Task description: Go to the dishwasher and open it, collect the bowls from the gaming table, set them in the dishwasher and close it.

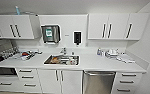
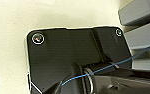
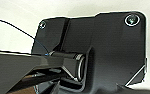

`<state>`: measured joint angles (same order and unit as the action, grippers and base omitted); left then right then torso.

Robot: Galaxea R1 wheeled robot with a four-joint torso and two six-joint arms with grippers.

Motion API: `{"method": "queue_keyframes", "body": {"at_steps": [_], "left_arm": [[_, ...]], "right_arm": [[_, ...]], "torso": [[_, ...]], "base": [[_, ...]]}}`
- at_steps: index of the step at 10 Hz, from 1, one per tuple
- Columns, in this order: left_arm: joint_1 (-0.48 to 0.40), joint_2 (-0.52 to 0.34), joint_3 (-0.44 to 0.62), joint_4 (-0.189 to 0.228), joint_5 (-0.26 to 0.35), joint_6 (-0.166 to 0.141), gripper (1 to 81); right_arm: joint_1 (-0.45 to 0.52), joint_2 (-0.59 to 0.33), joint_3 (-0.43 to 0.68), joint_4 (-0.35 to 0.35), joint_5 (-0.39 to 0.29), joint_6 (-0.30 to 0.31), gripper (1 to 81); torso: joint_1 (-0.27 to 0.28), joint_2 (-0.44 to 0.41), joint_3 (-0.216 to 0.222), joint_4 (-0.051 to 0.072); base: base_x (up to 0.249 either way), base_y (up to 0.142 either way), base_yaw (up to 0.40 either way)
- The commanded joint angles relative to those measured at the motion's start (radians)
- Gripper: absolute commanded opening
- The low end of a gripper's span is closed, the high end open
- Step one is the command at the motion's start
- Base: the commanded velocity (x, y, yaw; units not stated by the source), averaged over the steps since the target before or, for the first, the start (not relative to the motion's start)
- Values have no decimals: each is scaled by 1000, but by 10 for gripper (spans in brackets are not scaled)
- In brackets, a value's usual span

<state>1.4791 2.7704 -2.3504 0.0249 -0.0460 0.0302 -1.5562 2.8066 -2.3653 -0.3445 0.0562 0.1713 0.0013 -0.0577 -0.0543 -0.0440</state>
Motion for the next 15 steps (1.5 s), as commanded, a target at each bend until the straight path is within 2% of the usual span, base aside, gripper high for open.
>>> {"method": "queue_keyframes", "body": {"at_steps": [1,15], "left_arm": [[-53,-15,10,12,49,8,811],[-52,-15,10,12,49,8,811]], "right_arm": [[46,-10,8,-13,-45,-4,811],[49,-8,8,-14,-47,-4,811]], "torso": [[0,0,0,0],[-1,0,0,0]], "base": [[112,0,0],[112,0,0]]}}
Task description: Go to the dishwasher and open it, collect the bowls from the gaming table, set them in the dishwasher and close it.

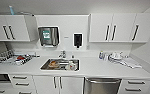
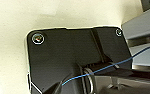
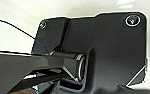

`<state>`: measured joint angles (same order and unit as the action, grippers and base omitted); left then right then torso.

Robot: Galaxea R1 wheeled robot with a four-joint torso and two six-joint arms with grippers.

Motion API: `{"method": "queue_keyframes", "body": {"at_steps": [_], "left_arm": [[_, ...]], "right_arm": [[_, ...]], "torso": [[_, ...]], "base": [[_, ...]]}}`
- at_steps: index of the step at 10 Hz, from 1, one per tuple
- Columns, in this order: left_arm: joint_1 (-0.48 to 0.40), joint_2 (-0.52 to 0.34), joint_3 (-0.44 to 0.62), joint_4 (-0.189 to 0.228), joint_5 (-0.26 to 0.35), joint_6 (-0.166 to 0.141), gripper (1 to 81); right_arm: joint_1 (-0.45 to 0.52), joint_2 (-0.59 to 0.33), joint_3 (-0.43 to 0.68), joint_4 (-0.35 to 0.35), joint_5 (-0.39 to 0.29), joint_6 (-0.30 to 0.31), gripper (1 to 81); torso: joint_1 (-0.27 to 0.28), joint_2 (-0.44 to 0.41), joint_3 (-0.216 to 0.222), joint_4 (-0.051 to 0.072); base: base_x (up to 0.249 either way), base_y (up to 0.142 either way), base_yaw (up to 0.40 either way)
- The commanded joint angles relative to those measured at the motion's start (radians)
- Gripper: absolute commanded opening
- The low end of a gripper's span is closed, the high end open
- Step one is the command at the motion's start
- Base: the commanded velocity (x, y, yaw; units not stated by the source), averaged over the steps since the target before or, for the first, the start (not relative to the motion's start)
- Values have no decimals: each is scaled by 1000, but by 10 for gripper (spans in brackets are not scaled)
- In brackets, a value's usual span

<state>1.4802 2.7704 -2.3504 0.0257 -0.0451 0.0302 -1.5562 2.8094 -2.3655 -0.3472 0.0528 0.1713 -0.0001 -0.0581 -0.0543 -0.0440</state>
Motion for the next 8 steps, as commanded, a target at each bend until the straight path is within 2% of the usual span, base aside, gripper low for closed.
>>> {"method": "queue_keyframes", "body": {"at_steps": [1,8], "left_arm": [[-54,-14,10,11,48,8,811],[-54,-15,10,11,48,10,811]], "right_arm": [[47,-11,8,-12,-44,-4,811],[52,-11,8,-12,-43,-4,811]], "torso": [[0,0,0,0],[0,0,0,0]], "base": [[112,0,0],[108,0,0]]}}
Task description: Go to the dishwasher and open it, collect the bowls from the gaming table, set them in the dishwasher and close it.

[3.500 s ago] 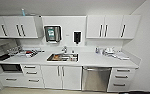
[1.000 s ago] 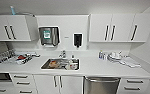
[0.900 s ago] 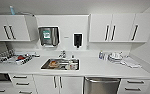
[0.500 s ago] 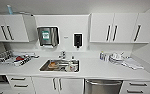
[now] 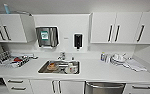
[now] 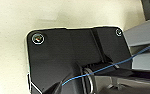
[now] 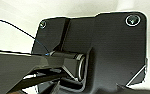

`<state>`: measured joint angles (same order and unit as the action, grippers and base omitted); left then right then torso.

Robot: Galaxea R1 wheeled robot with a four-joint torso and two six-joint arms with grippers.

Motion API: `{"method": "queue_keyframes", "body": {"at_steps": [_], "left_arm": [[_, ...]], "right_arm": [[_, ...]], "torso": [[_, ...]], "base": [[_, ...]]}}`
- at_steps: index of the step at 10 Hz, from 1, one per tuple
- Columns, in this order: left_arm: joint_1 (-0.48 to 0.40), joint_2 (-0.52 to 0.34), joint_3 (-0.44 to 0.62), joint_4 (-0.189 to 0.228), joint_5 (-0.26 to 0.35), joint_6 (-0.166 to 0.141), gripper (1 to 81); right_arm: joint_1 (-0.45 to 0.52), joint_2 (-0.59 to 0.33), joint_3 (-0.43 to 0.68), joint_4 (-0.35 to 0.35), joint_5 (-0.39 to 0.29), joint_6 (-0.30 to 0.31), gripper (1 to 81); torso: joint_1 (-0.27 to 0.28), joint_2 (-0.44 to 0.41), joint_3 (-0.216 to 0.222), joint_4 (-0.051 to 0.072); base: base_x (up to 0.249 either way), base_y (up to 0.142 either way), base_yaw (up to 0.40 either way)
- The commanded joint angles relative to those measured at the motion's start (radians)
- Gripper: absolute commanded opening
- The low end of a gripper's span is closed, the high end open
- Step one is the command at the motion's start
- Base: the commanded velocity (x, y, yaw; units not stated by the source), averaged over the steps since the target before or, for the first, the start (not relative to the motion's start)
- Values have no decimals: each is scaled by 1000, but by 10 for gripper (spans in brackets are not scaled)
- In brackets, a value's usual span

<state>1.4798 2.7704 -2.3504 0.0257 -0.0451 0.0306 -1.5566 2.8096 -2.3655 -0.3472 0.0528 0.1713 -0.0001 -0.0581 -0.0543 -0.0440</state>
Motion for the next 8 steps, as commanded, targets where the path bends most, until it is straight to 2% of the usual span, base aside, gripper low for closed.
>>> {"method": "queue_keyframes", "body": {"at_steps": [1,8], "left_arm": [[-54,-15,10,10,48,8,811],[-54,-17,10,10,50,8,811]], "right_arm": [[52,-11,8,-12,-44,-4,811],[54,-11,5,-10,-44,-4,811]], "torso": [[0,0,0,0],[0,0,0,0]], "base": [[99,0,0],[92,0,0]]}}
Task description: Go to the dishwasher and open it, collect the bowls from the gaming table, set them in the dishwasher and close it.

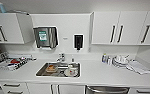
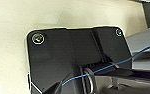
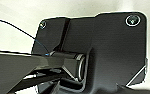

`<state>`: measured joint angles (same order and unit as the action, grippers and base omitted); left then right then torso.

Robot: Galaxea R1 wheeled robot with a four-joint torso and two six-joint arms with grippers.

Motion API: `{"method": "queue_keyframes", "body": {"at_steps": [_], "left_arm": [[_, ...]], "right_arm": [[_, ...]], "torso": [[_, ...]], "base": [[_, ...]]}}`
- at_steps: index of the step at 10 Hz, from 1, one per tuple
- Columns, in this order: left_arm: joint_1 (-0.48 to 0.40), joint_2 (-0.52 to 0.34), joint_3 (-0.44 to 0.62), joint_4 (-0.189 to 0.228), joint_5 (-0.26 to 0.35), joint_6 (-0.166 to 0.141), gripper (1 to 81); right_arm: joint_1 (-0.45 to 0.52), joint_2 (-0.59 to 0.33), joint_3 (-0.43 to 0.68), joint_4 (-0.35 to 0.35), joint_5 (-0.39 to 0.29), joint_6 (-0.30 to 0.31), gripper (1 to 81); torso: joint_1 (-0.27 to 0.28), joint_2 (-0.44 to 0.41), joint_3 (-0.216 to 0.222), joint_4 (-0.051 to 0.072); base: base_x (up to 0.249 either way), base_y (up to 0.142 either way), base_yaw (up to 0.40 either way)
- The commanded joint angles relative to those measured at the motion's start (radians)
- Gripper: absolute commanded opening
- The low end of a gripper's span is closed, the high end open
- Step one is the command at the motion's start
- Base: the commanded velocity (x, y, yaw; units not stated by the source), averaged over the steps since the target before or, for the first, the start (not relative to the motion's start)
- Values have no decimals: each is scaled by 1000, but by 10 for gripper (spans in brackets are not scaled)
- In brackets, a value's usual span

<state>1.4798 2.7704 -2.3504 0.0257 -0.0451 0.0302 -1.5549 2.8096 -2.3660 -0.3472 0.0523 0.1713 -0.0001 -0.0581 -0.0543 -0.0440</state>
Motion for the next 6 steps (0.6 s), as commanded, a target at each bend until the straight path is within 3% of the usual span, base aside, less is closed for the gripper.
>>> {"method": "queue_keyframes", "body": {"at_steps": [1,6], "left_arm": [[-54,-15,10,10,50,8,811],[-54,-15,10,8,50,8,811]], "right_arm": [[52,-9,5,-10,-43,-4,811],[52,-9,5,-9,-42,-3,811]], "torso": [[0,0,0,0],[1,0,0,0]], "base": [[90,0,0],[17,0,0]]}}
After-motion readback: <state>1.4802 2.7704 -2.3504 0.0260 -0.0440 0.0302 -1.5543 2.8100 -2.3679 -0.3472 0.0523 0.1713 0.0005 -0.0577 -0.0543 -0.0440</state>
